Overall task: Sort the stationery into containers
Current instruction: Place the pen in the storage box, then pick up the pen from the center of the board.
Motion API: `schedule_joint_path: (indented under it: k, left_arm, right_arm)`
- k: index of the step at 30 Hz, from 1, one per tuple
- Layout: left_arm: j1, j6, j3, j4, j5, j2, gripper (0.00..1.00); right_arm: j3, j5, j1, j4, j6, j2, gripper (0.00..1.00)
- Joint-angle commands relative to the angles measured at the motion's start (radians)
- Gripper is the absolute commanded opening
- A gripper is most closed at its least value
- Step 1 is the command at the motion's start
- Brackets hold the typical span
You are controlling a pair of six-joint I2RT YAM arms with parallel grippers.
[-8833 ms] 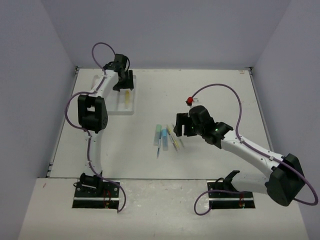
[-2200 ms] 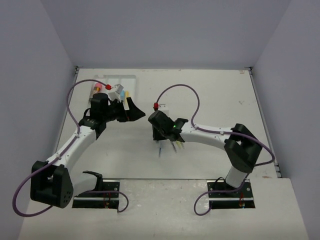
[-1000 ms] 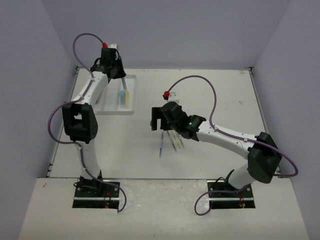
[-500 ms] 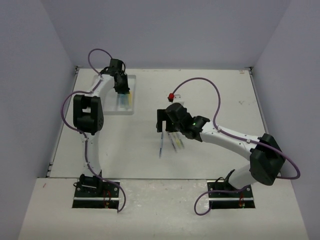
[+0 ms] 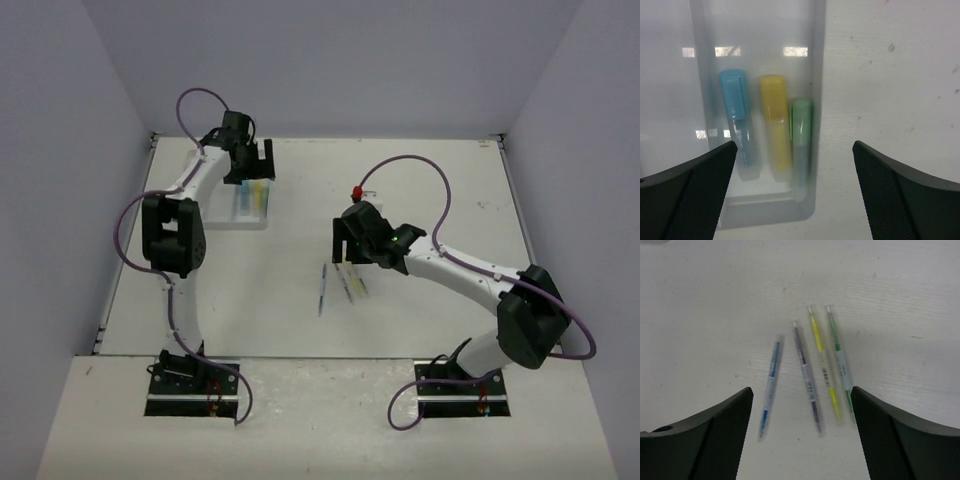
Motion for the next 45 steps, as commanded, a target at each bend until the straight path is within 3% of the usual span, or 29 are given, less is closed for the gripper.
schedule_joint_path:
  k: [1, 5, 7, 13, 23, 30, 32, 34, 35, 39, 42, 44, 45]
  left_arm:
    - [-0.011, -0.018, -0.024, -0.001, -0.028, -0.272, 1.0]
    - [-0.017, -0.055, -0.214, 0.076, -0.023, -0.514, 1.0]
    - [-0.031, -0.057, -0.381, 0.151, -0.015, -0.698, 1.0]
    - [-0.048, -0.014, -0.636, 0.191, 0.028, -0.926, 1.0]
    - [-0.104, 0.009, -0.785, 0.195, 0.03, -1.013, 1.0]
    - [-0.113, 0.001, -0.789, 0.21, 0.043, -1.007, 1.0]
    - [-0.117, -0.003, -0.791, 0.213, 0.045, -1.004, 1.0]
    - [-0.123, -0.012, -0.799, 0.224, 0.06, -1.005, 1.0]
    - [-0.127, -0.016, -0.804, 0.234, 0.071, -1.005, 1.0]
    - [-0.157, -0.077, -0.865, 0.396, 0.248, -0.998, 1.0]
    - [-0.177, -0.176, -0.964, 0.599, 0.552, -0.967, 1.0]
    - [-0.211, -0.279, -1.02, 0.904, 0.689, -0.943, 1.0]
    - [-0.236, -0.365, -1.053, 1.055, 0.774, -0.919, 1.0]
  right_arm:
    - [0.046, 0.051, -0.012, -0.13, 0.007, 0.051, 0.76]
    - [0.061, 0.085, -0.012, -0.175, -0.005, 0.114, 0.62]
    - [0.058, 0.107, -0.012, -0.181, -0.029, 0.157, 0.56]
    - [0.058, 0.121, -0.036, -0.133, -0.116, 0.217, 0.5]
    - [0.096, 0.05, -0.052, -0.104, -0.157, 0.334, 0.37]
    - [0.075, 0.044, -0.061, -0.104, -0.125, 0.371, 0.37]
    - [0.07, 0.049, -0.074, -0.104, -0.118, 0.375, 0.31]
    - [0.062, 0.054, -0.086, -0.103, -0.114, 0.374, 0.08]
    - [0.059, 0.062, -0.09, -0.103, -0.11, 0.372, 0.01]
    - [0.044, 0.124, -0.101, -0.123, -0.07, 0.303, 0.0]
    - [0.019, 0.174, -0.099, -0.142, -0.019, 0.138, 0.0]
    - [-0.034, 0.112, -0.093, -0.058, -0.057, 0.016, 0.0]
    - [-0.109, -0.051, -0.094, 0.078, -0.106, -0.096, 0.0]
